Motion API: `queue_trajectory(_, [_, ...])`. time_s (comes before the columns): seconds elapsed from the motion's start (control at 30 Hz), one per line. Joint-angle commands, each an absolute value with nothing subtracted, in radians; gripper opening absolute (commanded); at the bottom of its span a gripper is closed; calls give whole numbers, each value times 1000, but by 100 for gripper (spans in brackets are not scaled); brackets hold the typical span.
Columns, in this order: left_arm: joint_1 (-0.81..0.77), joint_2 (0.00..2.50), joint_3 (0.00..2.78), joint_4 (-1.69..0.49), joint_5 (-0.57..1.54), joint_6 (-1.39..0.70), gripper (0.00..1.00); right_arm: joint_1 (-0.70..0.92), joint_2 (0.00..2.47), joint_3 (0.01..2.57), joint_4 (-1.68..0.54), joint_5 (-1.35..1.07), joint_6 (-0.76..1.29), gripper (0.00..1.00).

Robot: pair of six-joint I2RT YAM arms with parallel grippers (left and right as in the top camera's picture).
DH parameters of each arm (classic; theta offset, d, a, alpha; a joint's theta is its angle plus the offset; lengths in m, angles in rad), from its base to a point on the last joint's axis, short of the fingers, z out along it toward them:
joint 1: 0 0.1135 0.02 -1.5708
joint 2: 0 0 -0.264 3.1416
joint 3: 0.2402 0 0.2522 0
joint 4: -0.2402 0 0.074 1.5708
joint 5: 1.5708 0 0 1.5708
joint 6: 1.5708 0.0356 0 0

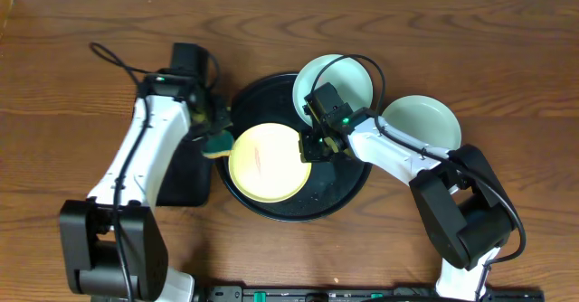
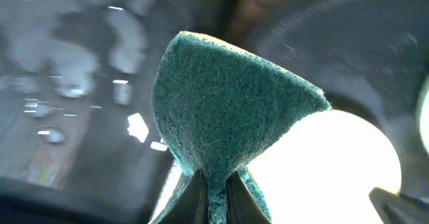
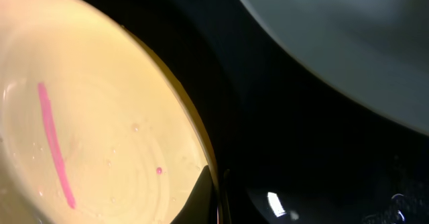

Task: Clean dirty plates on tray and stack at the side
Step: 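Bring the sponge in the left gripper onto the yellow plate, then scrub the yellow plate with the sponge in the left gripper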

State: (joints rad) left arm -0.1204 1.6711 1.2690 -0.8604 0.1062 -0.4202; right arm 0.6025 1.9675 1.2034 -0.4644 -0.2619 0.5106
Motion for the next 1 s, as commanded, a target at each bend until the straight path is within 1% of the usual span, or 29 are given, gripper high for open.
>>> queue_trajectory(0.0, [-192, 1716, 1264, -842, 123, -463, 7, 603, 1977, 1225, -464, -259, 511, 1])
queue_trajectory(0.2, [-297, 1839, 1264, -807, 122, -470, 7, 603, 1977, 1225, -464, -259, 511, 1])
queue_trajectory(0.37, [-334, 1926, 1264, -813, 120, -496, 8, 603, 1977, 1225, -466, -259, 511, 1])
queue_trajectory(0.53, [-357, 1945, 1264, -836, 131, -477, 8, 603, 1977, 1225, -465, -259, 511, 1])
queue_trajectory(0.57, [-361, 1945, 1264, -838, 160, -439, 8, 603, 1977, 1225, -465, -259, 511, 1])
queue_trajectory(0.7, [-372, 1945, 1264, -849, 413, -138, 7, 603, 1977, 1225, -465, -259, 511, 1])
queue_trajectory(0.77, [-372, 1945, 1264, -873, 464, -64, 7, 603, 1977, 1225, -465, -259, 511, 1])
queue_trajectory(0.87, [-369, 1945, 1264, -889, 426, -56, 7, 603, 1977, 1225, -465, -259, 511, 1])
queue_trajectory(0.9, [-366, 1945, 1264, -889, 388, -85, 7, 603, 1977, 1225, -465, -259, 511, 1])
queue_trajectory(0.97, [-363, 1945, 1264, -889, 260, -212, 7, 603, 1977, 1225, -465, -259, 511, 1])
